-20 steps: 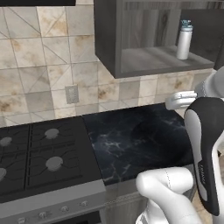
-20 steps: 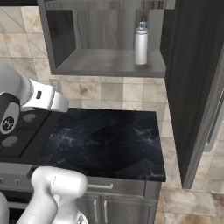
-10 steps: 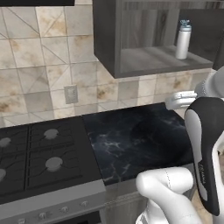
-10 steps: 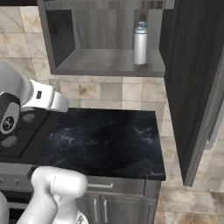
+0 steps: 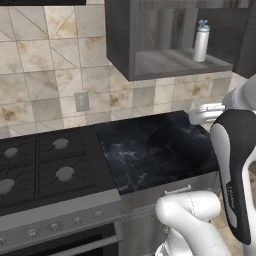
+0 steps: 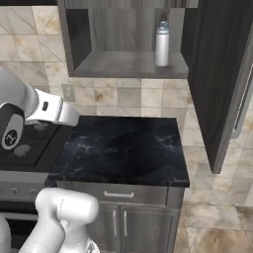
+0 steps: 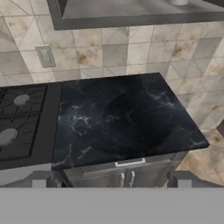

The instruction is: Sort all alcoholic drinks to one cabinet, and non-alcoholic drinks to the other.

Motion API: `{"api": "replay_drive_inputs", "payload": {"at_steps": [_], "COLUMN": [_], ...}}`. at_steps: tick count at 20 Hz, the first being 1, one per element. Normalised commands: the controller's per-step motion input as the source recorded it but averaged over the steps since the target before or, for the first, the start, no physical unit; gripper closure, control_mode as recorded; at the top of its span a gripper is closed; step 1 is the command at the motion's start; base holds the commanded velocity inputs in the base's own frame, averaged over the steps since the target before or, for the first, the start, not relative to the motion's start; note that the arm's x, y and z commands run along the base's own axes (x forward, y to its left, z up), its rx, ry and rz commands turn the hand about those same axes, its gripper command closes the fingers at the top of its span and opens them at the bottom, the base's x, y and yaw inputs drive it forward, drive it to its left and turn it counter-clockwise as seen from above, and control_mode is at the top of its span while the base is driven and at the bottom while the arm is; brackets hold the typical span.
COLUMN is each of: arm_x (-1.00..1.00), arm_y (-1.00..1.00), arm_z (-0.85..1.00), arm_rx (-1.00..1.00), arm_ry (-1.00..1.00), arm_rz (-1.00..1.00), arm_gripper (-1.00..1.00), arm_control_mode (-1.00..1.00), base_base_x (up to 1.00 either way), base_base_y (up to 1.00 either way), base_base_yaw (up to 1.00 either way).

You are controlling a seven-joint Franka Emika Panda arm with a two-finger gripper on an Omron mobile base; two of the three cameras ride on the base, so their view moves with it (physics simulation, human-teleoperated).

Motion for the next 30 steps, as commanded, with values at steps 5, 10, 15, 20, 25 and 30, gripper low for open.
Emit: {"api": "replay_drive_inputs", "payload": {"at_steps": [5, 10, 15, 20, 25, 30], "arm_x": [0.00, 0.00, 0.00, 0.00, 0.00, 0.00], "arm_y": [0.00, 0.00, 0.00, 0.00, 0.00, 0.00], "arm_z": [0.00, 0.00, 0.00, 0.00, 0.00, 0.00], "arm_rx": [0.00, 0.00, 0.00, 0.00, 0.00, 0.00], "arm_ry": [0.00, 0.00, 0.00, 0.00, 0.00, 0.00], "arm_rz": [0.00, 0.00, 0.00, 0.00, 0.00, 0.00], "arm_gripper": [-1.00, -1.00, -1.00, -1.00, -1.00, -1.00], "arm_control_mode": [1.00, 1.00, 1.00, 1.00, 1.00, 1.00], "base_base_x": [-0.68, -0.59, -0.46, -0.36, -0.26, -0.21], "base_base_y": [0.23, 0.34, 0.50, 0.63, 0.72, 0.77], "base_base_yaw": [0.00, 0.01, 0.02, 0.03, 0.04, 0.04]}}
